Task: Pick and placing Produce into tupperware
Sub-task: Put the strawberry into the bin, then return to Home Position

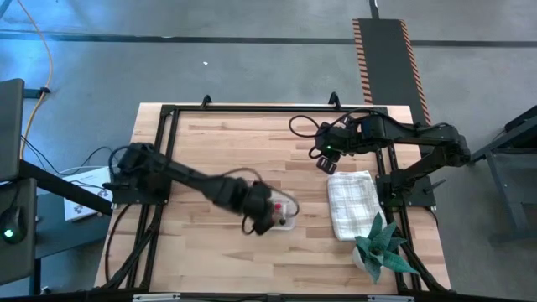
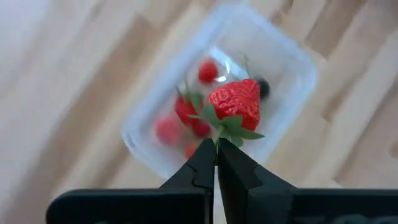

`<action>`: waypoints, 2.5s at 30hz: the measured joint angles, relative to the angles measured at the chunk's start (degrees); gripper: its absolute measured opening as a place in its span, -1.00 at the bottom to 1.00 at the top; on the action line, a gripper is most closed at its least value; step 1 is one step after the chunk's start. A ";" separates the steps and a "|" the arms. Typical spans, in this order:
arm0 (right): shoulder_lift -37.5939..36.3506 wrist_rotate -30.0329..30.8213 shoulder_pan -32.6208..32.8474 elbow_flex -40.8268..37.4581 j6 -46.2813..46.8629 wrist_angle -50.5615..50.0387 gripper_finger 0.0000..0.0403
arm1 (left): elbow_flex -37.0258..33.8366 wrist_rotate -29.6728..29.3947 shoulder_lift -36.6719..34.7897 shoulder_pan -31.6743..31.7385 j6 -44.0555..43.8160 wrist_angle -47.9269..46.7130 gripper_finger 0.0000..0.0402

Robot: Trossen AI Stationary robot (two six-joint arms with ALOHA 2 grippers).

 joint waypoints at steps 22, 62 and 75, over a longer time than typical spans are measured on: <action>0.02 1.03 0.00 0.00 9.33 1.61 -0.34 | 0.00 8.55 8.03 6.93 30.01 11.00 -1.00; -40.27 14.28 10.79 -14.82 6.04 18.33 -1.00 | -25.56 8.94 -32.60 27.97 43.76 26.26 -0.94; -71.77 6.03 11.43 -58.30 -1.49 65.71 -1.00 | -65.28 41.29 -61.67 51.31 36.24 63.57 -0.99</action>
